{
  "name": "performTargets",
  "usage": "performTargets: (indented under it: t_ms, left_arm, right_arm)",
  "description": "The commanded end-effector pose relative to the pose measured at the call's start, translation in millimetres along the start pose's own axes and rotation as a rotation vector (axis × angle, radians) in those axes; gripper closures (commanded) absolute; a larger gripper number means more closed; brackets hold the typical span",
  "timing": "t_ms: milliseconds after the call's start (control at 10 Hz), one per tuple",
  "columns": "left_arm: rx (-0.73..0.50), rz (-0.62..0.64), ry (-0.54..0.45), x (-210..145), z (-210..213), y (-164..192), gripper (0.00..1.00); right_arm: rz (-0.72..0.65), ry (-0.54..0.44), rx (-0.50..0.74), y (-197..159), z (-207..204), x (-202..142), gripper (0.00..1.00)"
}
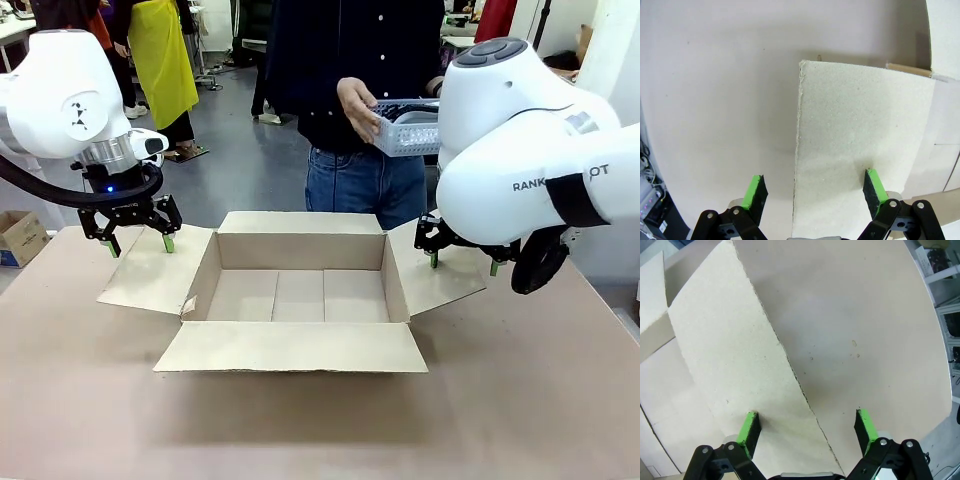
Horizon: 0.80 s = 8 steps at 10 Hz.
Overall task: Pack the gift set into the box.
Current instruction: Lift both hands away from the flaps of the Package Box.
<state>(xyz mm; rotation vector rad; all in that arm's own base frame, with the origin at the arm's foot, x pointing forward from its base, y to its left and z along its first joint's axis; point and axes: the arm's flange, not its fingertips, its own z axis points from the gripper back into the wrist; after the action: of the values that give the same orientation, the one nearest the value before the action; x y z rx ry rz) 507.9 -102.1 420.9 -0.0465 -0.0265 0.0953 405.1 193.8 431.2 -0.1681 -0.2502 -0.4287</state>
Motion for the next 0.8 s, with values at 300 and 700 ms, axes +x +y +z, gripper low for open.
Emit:
performTargets:
  t_ms: [300, 700]
  left_arm:
    - [0.014, 0.014, -0.013, -1.2, 1.2, -0.2, 0.0]
    - [0.014, 0.014, -0.013, -1.2, 1.2, -0.2, 0.0]
  right_arm:
    - [-0.015, -0.009, -0.012, 1.7, 1.1, 1.6, 0.0]
    - [-0.015, -0.009, -0.012, 1.7, 1.1, 1.6, 0.0]
